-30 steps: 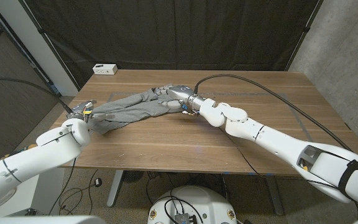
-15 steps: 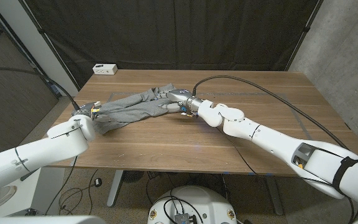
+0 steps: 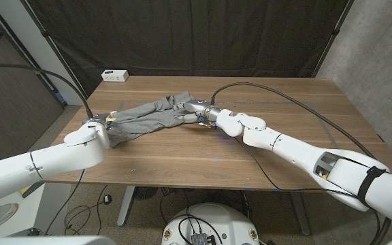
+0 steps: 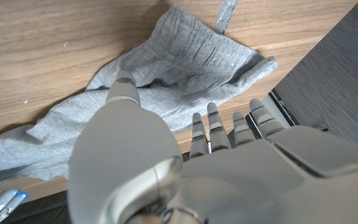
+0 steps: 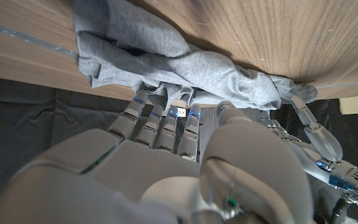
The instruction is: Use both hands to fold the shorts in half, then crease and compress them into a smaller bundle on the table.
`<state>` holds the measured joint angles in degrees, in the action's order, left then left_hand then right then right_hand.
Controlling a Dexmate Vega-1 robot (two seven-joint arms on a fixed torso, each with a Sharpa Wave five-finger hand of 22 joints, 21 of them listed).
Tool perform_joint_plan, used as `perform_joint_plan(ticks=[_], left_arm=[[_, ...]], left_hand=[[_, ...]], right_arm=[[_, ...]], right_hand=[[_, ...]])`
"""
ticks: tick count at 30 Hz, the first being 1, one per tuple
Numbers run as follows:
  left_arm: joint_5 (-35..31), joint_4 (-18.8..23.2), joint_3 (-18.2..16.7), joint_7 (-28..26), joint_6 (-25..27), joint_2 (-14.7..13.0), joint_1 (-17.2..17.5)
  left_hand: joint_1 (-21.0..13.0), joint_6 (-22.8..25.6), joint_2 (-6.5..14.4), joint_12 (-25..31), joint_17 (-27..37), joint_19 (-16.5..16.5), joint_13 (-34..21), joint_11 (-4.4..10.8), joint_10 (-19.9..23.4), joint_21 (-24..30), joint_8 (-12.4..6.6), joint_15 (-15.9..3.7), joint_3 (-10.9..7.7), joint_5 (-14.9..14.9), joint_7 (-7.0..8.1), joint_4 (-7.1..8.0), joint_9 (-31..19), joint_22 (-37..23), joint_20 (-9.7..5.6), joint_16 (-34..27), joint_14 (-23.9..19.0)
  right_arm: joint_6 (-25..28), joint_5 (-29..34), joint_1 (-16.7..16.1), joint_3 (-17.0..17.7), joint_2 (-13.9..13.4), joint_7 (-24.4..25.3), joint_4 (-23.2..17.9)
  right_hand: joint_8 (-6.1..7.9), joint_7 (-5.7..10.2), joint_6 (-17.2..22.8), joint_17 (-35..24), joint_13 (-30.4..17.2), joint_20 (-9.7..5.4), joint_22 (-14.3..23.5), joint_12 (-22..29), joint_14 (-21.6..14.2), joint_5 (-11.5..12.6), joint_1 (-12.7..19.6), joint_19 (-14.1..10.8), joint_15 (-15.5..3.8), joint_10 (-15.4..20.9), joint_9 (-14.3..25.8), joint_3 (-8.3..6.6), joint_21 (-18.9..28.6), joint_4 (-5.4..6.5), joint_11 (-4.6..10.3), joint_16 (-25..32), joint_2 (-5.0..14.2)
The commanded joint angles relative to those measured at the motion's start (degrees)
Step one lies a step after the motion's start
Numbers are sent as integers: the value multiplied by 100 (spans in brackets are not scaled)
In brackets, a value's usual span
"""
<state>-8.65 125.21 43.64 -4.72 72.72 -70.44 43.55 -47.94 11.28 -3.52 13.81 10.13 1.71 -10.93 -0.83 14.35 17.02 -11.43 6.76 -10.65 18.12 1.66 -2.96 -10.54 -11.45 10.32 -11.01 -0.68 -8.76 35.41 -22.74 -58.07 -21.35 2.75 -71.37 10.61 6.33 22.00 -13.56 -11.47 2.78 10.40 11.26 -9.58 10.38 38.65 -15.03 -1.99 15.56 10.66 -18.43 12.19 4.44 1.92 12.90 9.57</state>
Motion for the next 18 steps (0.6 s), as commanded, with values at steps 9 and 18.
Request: perform_joint_plan(ticks=[9, 18], left_arm=[[-1343, -453, 2080, 946, 606, 371, -1552], [-2287, -752, 3008, 1670, 726, 578, -2188]], left_hand=[[-276, 113, 201, -12, -6, -125, -22, 171, 102, 9, -27, -58, -125, -74, 156, -129, -18, -9, -25, -31, -115], [-792, 156, 621, -12, -13, -224, -34, 332, 257, 10, -21, -123, -416, -350, 256, -387, -23, -2, 20, -24, -204]], right_arm=[[-264, -904, 136, -26, 63, -586, 362], [-338, -754, 203, -182, 29, -691, 316]], right_hand=[[39, -84, 58, 6, 8, 54, -3, 21, -75, 9, -106, -2, -291, 23, 17, -7, -19, 45, -75, -10, -41], [25, -123, 20, 12, 10, 79, -2, 14, -65, 13, -209, 19, -259, 4, 15, 25, -28, 84, -112, -17, -59]])
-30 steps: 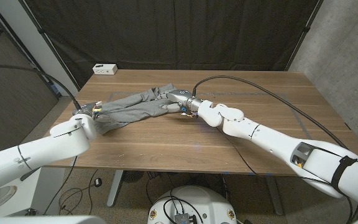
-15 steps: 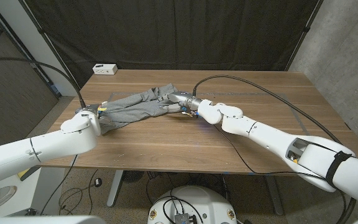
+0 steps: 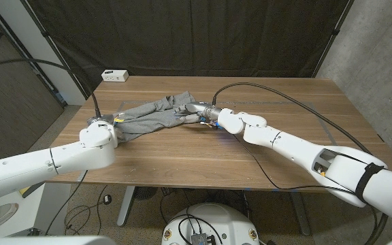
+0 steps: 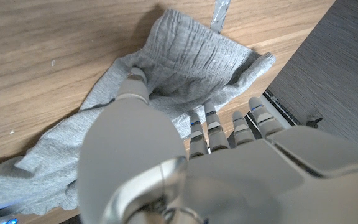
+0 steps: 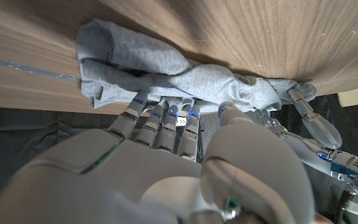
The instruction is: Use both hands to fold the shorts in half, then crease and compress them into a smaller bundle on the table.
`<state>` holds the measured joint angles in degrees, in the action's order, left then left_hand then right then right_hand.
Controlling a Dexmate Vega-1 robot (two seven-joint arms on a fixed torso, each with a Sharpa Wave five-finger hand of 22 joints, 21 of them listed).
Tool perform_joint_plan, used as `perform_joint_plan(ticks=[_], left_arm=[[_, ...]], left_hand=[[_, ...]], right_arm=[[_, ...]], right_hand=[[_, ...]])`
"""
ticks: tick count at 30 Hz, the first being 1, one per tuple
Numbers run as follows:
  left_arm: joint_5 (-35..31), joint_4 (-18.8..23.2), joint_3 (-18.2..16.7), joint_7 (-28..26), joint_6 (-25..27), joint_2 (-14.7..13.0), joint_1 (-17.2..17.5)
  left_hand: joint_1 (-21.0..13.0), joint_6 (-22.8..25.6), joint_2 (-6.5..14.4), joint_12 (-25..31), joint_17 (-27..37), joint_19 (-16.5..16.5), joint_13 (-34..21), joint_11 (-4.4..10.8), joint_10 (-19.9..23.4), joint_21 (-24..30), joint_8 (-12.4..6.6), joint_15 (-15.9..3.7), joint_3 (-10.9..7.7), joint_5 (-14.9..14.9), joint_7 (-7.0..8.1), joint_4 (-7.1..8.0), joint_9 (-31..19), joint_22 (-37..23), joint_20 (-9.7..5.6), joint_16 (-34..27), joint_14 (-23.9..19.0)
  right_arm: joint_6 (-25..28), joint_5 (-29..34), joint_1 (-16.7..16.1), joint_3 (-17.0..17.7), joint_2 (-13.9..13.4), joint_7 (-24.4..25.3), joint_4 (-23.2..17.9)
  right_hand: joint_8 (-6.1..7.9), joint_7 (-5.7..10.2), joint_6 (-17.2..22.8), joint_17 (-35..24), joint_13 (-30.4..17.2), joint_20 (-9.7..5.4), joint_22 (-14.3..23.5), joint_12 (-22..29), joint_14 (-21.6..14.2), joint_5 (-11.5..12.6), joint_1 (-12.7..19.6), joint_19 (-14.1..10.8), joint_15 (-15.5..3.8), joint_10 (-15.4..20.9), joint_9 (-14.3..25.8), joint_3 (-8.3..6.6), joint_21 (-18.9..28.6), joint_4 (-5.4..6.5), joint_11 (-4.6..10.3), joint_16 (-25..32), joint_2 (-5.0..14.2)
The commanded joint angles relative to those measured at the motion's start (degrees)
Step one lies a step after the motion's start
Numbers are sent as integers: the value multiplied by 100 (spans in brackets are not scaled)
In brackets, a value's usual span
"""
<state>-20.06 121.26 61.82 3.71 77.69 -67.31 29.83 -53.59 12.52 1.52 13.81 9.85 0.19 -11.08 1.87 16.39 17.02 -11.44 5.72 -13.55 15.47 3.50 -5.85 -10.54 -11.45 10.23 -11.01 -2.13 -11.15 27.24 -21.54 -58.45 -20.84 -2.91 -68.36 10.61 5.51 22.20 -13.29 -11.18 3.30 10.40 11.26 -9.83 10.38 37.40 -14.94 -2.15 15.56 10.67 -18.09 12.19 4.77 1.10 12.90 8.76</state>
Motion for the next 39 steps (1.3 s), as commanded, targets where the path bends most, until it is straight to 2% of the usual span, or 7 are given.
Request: perform_joint_plan(ticks=[1, 15, 25, 28, 31, 34, 39], left_arm=[[-1213, -368, 1181, 888, 229, 272, -802], [-2311, -798, 1732, 1883, 187, 542, -1156], [-2773, -1032, 1685, 2102, 2, 708, -1093], [-2959, -1115, 1602, 2035, -37, 769, -982], [-3250, -1189, 1568, 2015, -136, 798, -900], [-3649, -1291, 1521, 1970, -239, 840, -783], [-4522, -1405, 1387, 2248, -756, 798, -590]], left_hand=[[-329, 33, 165, -12, 13, -101, -19, 108, 84, 15, -17, -46, -175, -128, 161, -158, -24, 1, 12, -23, -80], [-1138, 19, 695, -21, 1, -238, -29, 119, 246, 41, -6, -119, -665, -138, 183, -440, -33, -2, 14, -24, -279], [-2296, 324, 1004, 274, 5, -353, -27, 366, 1456, 190, -59, -526, -1585, 207, 86, -417, -47, -93, -152, -89, -1033], [-2334, 1034, 1053, 357, 26, -433, -28, 408, 1931, 325, -266, -675, -1969, 213, 74, -130, -72, -153, -235, -114, -1345], [-2208, 2503, 996, 335, -16, -518, -31, 526, 2238, 501, -685, -854, -2254, 117, 164, 29, -155, -194, -312, -57, -1643], [-1988, 3430, 911, 373, -12, -705, -48, 657, 2668, 669, -1046, -1193, -2260, 2, -60, 110, -310, -179, -484, -86, -2066], [-1824, 3799, 889, 390, -13, -833, -75, 788, 2960, 785, -1258, -1518, -2232, -84, 29, 85, -442, -150, -683, -90, -2424]], right_arm=[[-96, 70, 81, -144, -22, -121, 12], [317, 729, 365, -550, 42, -664, -161], [773, 1035, 471, -728, 109, -883, -79], [723, 1032, 474, -735, 92, -811, -40], [769, 1038, 493, -749, 105, -840, -31], [737, 999, 536, -764, 124, -900, 27], [696, 983, 531, -754, 99, -814, 57]], right_hand=[[25, -42, 0, -16, -19, 27, -2, 14, -41, 13, -93, 9, -242, 2, 15, -7, -28, 55, -29, -16, 25], [-27, -30, -211, 46, -16, 110, -2, -33, 86, 50, -274, 203, -141, -171, 8, 72, -90, 29, -53, -97, -151], [11, 17, -213, -3, -18, 49, 7, 19, -77, 82, -653, 208, -245, -74, 21, 71, -64, 304, 4, 9, 137], [28, 11, -188, -15, -19, 41, 10, 38, -136, 84, -800, 218, -283, -25, 25, 99, -59, 396, 15, 38, 159], [80, -34, -48, -20, -20, 16, 11, 81, -241, 96, -955, 196, -325, 107, 24, 110, -43, 469, 12, 78, 176], [147, -118, 184, -9, -19, 3, 10, 137, -330, 126, -1100, 194, -395, 304, 20, 70, -35, 503, -1, 93, 204], [169, -138, 305, 2, -21, -7, 10, 190, -387, 147, -1195, 187, -380, 498, 16, 24, -28, 517, -42, 98, 220]])
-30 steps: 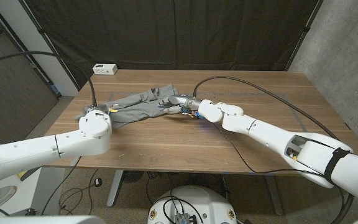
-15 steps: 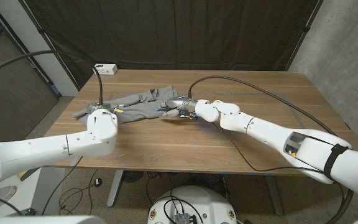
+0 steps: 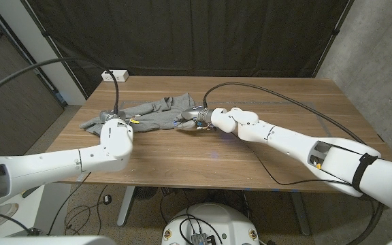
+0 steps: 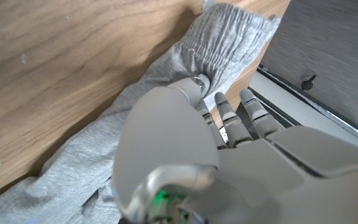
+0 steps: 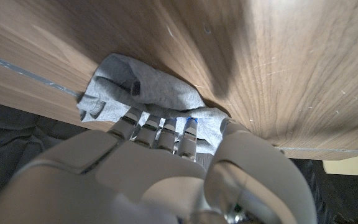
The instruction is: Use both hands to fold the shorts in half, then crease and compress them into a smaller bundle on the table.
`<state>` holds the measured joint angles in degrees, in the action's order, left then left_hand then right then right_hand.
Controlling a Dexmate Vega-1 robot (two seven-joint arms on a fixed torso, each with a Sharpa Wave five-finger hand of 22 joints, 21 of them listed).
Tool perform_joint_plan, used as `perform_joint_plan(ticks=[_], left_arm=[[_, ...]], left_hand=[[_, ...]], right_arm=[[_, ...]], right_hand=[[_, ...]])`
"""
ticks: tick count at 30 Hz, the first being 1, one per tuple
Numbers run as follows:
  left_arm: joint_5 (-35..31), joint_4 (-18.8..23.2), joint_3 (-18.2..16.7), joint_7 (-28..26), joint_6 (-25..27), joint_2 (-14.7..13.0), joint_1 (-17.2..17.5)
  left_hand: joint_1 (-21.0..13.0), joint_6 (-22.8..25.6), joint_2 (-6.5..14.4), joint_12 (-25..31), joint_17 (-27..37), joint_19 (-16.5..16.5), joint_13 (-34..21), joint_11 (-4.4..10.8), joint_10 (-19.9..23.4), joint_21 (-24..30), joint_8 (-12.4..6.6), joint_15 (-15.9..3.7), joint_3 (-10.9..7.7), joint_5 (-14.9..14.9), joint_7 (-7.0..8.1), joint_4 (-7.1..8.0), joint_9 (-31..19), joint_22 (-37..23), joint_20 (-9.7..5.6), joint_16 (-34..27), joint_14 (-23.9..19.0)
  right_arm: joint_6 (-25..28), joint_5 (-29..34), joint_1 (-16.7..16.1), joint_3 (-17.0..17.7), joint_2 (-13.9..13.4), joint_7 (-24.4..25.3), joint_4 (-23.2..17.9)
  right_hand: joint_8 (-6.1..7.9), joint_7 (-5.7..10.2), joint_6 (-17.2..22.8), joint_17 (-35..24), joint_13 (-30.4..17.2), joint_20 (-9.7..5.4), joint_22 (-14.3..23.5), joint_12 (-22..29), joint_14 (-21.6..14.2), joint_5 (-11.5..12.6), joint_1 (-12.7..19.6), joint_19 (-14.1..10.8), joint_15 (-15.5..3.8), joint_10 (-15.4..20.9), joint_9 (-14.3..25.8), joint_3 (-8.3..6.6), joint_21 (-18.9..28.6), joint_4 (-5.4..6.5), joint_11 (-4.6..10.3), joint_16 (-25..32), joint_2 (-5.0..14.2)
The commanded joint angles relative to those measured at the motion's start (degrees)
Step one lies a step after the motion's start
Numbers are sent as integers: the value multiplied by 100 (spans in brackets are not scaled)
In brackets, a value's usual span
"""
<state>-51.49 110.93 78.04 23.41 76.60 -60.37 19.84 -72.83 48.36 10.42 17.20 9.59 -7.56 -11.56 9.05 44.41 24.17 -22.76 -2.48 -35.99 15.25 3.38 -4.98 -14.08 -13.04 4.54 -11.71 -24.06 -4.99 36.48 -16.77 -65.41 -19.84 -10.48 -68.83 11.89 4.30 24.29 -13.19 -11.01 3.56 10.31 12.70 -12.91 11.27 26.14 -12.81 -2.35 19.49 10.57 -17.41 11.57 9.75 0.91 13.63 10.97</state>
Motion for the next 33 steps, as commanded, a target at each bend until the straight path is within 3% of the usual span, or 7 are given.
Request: perform_joint_plan(ticks=[1, 8, 21, 24, 27, 30, 33], left_arm=[[-1610, -395, -277, 393, -799, 85, 454], [-2776, -376, -1099, 981, -1945, -56, 1040], [-3010, 159, -3009, 1416, -3492, -198, 2252], [-3269, 162, -3224, 2308, -3773, -3, 2259], [-3395, 137, -3468, 3059, -3900, 223, 2269], [-3431, 141, -3728, 3523, -3934, 392, 2315], [-3503, 131, -3940, 3957, -3933, 572, 2336]], left_hand=[[126, 263, 3, 60, 14, -55, -46, 104, 197, 79, -161, -739, 20, -84, 82, 0, -111, 11, -115, -24, -288], [325, 397, 31, 77, 16, -25, -148, 242, 328, 126, -321, -839, 42, -251, 236, 107, -236, 22, -138, 13, -414], [414, 527, -44, 158, 77, -80, -402, 281, 615, 282, -736, -1018, -77, -490, 371, 133, -556, 28, -304, 14, -625], [1090, -681, -490, -276, 78, -21, -434, 279, -90, 321, -206, -913, 871, -561, 645, 71, -363, 111, -259, 102, -45], [1728, -1498, -852, -572, 46, 185, -366, 194, -957, 217, 407, -710, 1521, -475, 818, 72, -68, 170, -128, 159, 562], [2268, -2175, -1112, -589, 48, 362, -316, 118, -1476, 97, 904, -516, 1958, -377, 781, 179, 108, 182, 22, 159, 914], [2428, -2296, -1177, -579, 54, 434, -300, 21, -1602, 50, 1000, -403, 2081, -346, 685, 227, 142, 183, 100, 157, 1027]], right_arm=[[61, 72, 43, -56, -16, 8, 105], [-64, 18, 28, -40, -13, 157, 225], [-418, -90, 61, -6, 17, 431, 481], [-457, -65, 71, -14, 15, 484, 491], [-476, -25, 74, -22, 14, 562, 509], [-495, -34, 93, -26, 20, 530, 525], [-549, -30, 84, -11, 10, 621, 527]], right_hand=[[39, -19, 98, -8, -37, -29, 20, 44, -80, 60, -75, -25, -355, 106, 25, -47, 33, 19, -23, 24, -1], [30, -22, 102, -2, -37, -34, 19, 29, -66, 67, -106, -32, -340, 92, 24, -64, 36, 18, -37, 10, -5], [8, -15, 94, 16, -37, -40, 18, 1, -60, 83, -140, -60, -338, 61, 22, -99, 47, -3, -29, -11, -22], [0, -9, 84, 22, -37, -34, 17, -3, -66, 88, -144, -75, -337, 61, 22, -113, 53, -12, -29, -15, -23], [-7, 0, 78, 27, -37, -37, 17, -8, -70, 93, -147, -84, -338, 58, 21, -127, 56, -20, -23, -19, -24], [-15, 8, 66, 33, -37, -39, 16, -13, -76, 97, -150, -93, -336, 55, 21, -141, 59, -28, -20, -23, -25], [-20, 8, 61, 39, -37, -35, 16, -14, -80, 102, -151, -103, -344, 62, 20, -156, 62, -36, -14, -27, -25]])
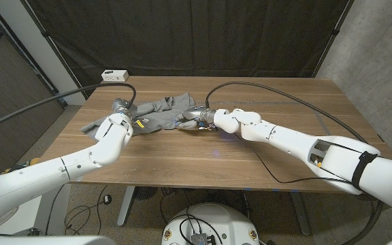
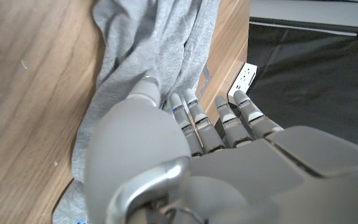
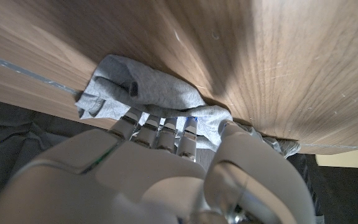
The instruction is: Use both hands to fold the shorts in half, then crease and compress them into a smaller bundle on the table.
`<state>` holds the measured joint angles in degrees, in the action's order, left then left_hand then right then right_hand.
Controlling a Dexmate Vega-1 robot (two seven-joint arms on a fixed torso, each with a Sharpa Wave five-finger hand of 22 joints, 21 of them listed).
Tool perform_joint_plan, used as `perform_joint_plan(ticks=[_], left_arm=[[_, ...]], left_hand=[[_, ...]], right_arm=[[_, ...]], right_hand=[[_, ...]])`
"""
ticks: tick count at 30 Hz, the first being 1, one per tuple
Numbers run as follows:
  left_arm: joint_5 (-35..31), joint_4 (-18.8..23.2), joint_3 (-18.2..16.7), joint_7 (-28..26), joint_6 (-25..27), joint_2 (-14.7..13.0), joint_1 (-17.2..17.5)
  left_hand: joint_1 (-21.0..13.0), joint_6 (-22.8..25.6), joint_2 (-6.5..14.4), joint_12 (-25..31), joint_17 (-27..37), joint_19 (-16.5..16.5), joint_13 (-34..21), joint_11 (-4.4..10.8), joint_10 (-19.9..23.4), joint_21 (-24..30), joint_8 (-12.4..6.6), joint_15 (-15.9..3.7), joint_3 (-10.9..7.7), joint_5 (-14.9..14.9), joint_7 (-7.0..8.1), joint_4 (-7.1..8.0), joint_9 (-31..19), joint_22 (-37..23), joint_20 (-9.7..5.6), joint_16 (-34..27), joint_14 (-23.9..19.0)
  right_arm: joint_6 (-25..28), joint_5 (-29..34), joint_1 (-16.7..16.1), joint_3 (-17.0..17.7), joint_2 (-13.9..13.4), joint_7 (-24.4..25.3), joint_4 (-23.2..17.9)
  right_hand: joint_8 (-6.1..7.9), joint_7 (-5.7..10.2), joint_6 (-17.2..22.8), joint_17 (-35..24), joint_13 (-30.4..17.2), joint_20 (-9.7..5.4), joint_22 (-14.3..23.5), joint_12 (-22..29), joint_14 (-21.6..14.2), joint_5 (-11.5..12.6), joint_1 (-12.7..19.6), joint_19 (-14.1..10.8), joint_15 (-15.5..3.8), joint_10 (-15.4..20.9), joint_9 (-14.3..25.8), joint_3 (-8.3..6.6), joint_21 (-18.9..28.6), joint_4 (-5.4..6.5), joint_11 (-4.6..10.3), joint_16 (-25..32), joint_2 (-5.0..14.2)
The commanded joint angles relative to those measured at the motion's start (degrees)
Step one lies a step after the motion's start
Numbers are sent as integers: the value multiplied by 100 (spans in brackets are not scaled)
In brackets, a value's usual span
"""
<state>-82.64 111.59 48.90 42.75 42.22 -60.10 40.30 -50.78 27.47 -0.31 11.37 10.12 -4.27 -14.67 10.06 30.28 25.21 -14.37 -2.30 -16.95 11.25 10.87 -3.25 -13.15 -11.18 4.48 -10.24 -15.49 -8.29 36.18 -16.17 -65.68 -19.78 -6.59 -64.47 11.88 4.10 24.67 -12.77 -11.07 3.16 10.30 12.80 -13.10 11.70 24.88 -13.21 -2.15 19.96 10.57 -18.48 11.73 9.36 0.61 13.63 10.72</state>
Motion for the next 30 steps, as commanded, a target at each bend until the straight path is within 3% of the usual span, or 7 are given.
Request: perform_joint_plan(ticks=[1, 2, 6, 14, 21, 25, 30], left_arm=[[-411, 60, -1074, 2164, -519, 595, 286], [-409, 67, -1138, 2223, -507, 642, 312], [-349, 150, -1365, 2581, -518, 774, 371], [-918, 251, -1414, 3423, -808, 961, 341], [-2192, 7, -1641, 3620, -1467, 1512, 660], [-2572, -67, -1534, 3358, -1542, 1523, 813], [-2731, -201, -1574, 2836, -1388, 1576, 1083]], left_hand=[[270, -205, -144, 46, 3, 113, 12, -119, -113, -64, 171, -408, 220, 62, -74, 67, 60, -3, 113, 2, 183], [355, -143, -214, 115, 5, 122, 17, -136, 22, -81, 165, -381, 301, 87, -158, 89, 75, -3, 140, -31, 155], [553, 111, -365, 190, 13, 152, 40, -181, 198, -126, 120, -320, 490, 168, -189, 153, 107, -2, 218, -85, 78], [834, -287, -878, 43, 34, 329, 88, -411, -287, -275, 334, -65, 981, 487, -470, 197, 145, -2, 394, -30, 319], [765, -1046, -878, -31, 36, 327, 113, -628, -783, -335, 443, 170, 1198, 725, -483, 151, 143, -12, 347, -1, 595], [762, -1709, -779, -51, 30, 322, 140, -782, -1244, -383, 465, 371, 1338, 829, -591, 175, 160, -22, 394, 0, 857], [790, -1998, -683, -60, 27, 271, 154, -888, -1472, -384, 462, 419, 1374, 845, -701, 216, 169, -28, 500, 2, 962]], right_arm=[[-200, 18, 30, 9, 9, 224, 89], [-208, 25, 29, 9, 10, 246, 98], [-269, 48, 38, -5, 17, 303, 138], [-336, 34, 11, 18, 3, 394, 141], [-345, 13, -39, 42, -51, 376, 83], [-291, 3, -84, 77, -95, 362, 12], [-332, -48, -135, 128, -157, 356, -51]], right_hand=[[-20, 33, 23, -2, -32, 4, 17, -24, -63, 59, -25, -65, -366, 15, 20, -53, 47, 2, 19, -27, 0], [-21, 33, 22, 0, -32, 4, 16, -26, -65, 61, -24, -66, -368, 14, 20, -59, 48, -2, 19, -28, 1], [-25, 40, 23, 9, -32, 1, 16, -32, -72, 68, -18, -76, -372, 12, 20, -85, 50, -16, 28, -34, 6], [-31, 30, 31, 32, -31, -11, 14, -37, -106, 82, 10, -107, -390, 29, 19, -153, 59, -57, 69, -42, 12], [-26, 18, 59, 45, -31, -18, 13, -41, -119, 88, 17, -115, -396, 39, 19, -192, 59, -74, 72, -50, 7], [-20, 9, 83, 52, -31, -24, 13, -42, -137, 90, 21, -123, -393, 48, 19, -214, 60, -83, 78, -50, 4], [-19, 2, 97, 59, -31, -20, 12, -43, -145, 93, 25, -132, -393, 59, 18, -237, 62, -92, 75, -55, 0]])
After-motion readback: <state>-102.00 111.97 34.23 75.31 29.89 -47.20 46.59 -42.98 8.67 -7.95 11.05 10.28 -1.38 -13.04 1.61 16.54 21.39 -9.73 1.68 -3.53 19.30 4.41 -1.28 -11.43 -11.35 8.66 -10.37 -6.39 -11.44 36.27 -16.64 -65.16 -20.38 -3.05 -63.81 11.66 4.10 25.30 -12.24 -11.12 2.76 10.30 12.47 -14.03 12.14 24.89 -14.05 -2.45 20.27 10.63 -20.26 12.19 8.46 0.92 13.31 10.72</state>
